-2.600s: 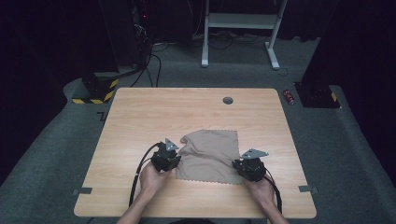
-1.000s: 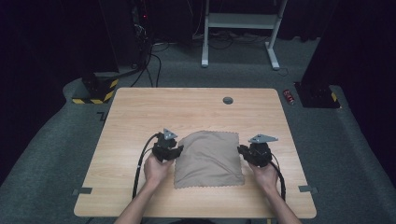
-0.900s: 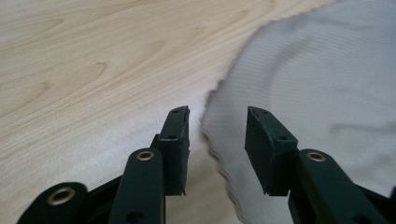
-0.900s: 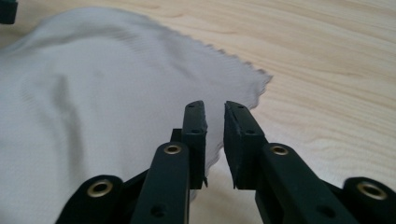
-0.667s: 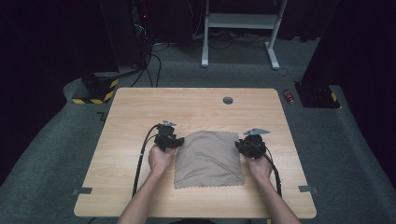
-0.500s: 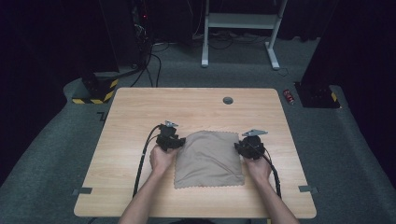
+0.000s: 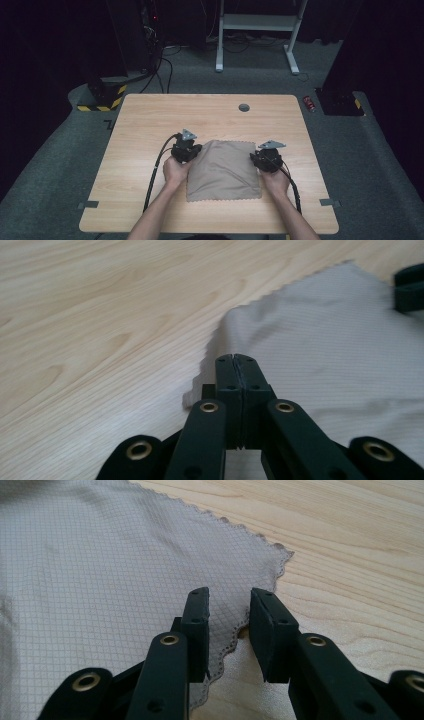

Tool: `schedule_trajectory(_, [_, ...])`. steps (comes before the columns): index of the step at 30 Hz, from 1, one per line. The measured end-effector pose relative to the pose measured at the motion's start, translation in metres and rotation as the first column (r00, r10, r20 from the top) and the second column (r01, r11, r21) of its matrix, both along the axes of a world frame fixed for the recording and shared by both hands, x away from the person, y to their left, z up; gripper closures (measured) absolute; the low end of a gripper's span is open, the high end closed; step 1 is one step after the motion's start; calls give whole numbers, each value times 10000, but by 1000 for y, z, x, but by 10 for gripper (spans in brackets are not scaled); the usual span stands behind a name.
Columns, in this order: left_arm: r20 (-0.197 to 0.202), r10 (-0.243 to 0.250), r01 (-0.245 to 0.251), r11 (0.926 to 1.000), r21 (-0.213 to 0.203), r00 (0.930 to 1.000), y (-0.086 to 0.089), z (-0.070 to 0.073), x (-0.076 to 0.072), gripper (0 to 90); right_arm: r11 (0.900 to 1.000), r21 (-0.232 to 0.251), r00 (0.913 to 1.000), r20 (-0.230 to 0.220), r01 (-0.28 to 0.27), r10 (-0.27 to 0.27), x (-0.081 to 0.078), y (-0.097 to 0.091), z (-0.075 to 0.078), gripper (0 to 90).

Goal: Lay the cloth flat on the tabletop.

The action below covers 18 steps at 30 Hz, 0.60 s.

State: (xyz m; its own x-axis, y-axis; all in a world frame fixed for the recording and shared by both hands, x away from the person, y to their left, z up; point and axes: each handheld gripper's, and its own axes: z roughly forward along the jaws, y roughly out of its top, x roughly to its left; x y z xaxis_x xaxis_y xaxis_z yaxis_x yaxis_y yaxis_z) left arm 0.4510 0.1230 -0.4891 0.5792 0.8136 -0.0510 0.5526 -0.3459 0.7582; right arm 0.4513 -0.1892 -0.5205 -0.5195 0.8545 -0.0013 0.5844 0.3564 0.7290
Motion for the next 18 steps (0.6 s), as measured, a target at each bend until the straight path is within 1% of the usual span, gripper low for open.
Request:
schedule_trajectory(2, [61, -524, 523, 9984, 205, 9986, -11, 1, -7, 893, 10000, 4, 10000, 19, -9, 9, 0, 0, 0, 696])
schedule_trajectory(3, [61, -524, 523, 9984, 205, 9986, -11, 1, -7, 892, 10000, 7, 10000, 27, -10, 10, 0, 0, 0, 697])
schedule_trajectory(4, [-244, -1245, 1257, 9905, 553, 9919, -27, -3, -14, 889, 10000, 10, 10000, 36, -13, 13, 0, 0, 0, 699])
schedule_trajectory(5, [-388, -1469, 1494, 9862, 714, 9884, -32, -5, -17, 883, 10000, 12, 10000, 36, -9, 9, -1, 0, 0, 700])
schedule_trajectory(6, [-677, -1885, 1947, 9756, 1019, 9797, -41, -8, -22, 870, 10000, 2, 10000, 37, -14, 14, -1, 0, 0, 701])
schedule_trajectory(7, [-819, -2168, 2254, 9672, 1174, 9728, -47, -11, -26, 837, 10000, 1, 10000, 36, -10, 10, -1, 0, 0, 701])
schedule_trajectory(8, [-806, -2308, 2395, 9630, 1235, 9697, -52, -12, -29, 812, 10000, 4, 10000, 37, -7, 7, -1, 0, 0, 701])
schedule_trajectory(9, [-806, -2308, 2395, 9630, 1235, 9697, -52, -12, -29, 788, 10000, 4, 10000, 37, -7, 7, -1, 0, 0, 701])
schedule_trajectory(10, [-683, -2376, 2442, 9629, 1152, 9690, -52, -9, -32, 765, 10000, 10, 10000, 39, -9, 9, -1, 0, 0, 701])
schedule_trajectory(12, [-440, -1954, 1985, 9767, 813, 9797, -44, -2, -31, 730, 10000, 22, 10000, 45, -2, 2, -1, 0, -1, 701])
schedule_trajectory(13, [-321, -1621, 1640, 9840, 699, 9863, -40, 2, -29, 705, 10000, 25, 10000, 52, -4, 4, -1, 0, -1, 701])
schedule_trajectory(14, [-214, -1296, 1308, 9894, 629, 9913, -35, 5, -27, 687, 10000, 34, 10000, 49, 4, -4, -1, 0, -1, 702])
schedule_trajectory(15, [-246, -957, 970, 9935, 593, 9951, -30, 7, -23, 678, 10000, 51, 10000, 70, -7, 6, -1, 0, -1, 702])
schedule_trajectory(17, [-348, -668, 685, 9963, 516, 9972, -25, 7, -18, 667, 10000, 53, 10000, 93, -21, 21, -1, 0, -1, 703])
schedule_trajectory(18, [-465, -553, 575, 9972, 488, 9974, -24, 6, -14, 663, 10000, 55, 9999, 97, -27, 26, -1, 0, -1, 703])
